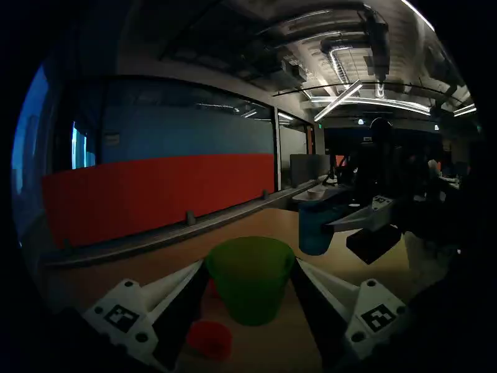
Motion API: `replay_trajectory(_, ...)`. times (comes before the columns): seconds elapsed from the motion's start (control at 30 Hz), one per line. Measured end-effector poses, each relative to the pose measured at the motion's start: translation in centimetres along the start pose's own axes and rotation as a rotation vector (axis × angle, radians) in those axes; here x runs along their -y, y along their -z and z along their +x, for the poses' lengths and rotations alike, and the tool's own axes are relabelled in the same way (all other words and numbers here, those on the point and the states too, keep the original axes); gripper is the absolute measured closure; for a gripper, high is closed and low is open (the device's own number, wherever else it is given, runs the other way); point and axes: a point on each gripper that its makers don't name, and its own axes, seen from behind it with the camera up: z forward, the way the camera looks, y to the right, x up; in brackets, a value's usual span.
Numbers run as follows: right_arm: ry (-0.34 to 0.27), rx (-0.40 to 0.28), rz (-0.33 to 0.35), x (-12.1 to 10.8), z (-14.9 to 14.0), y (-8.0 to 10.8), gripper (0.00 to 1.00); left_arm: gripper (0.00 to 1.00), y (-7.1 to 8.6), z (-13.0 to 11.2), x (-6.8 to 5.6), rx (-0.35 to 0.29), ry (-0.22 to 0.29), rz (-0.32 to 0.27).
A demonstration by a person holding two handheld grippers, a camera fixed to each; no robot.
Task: Pour water
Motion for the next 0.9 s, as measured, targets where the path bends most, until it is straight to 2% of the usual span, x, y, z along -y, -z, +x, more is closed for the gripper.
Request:
replay_trajectory(0.4, -0.004, -0.077, 0.004, 0.4, 2.0, -0.2, 0.08, 0.11, 0.3, 0.2, -0.3, -0.009, 0.002, -0.008)
replay_trajectory(0.6, -0.013, -0.083, 0.016, 0.4, 2.4, -0.3, 0.08, 0.12, 0.4, 0.1, -0.2, -0.01, -0.002, -0.006)
replay_trajectory(0.9, 0.017, -0.074, 0.025, 0.7, 3.0, -0.6, 0.09, 0.12, 0.1, 0.3, -0.5, -0.015, -0.01, -0.019)
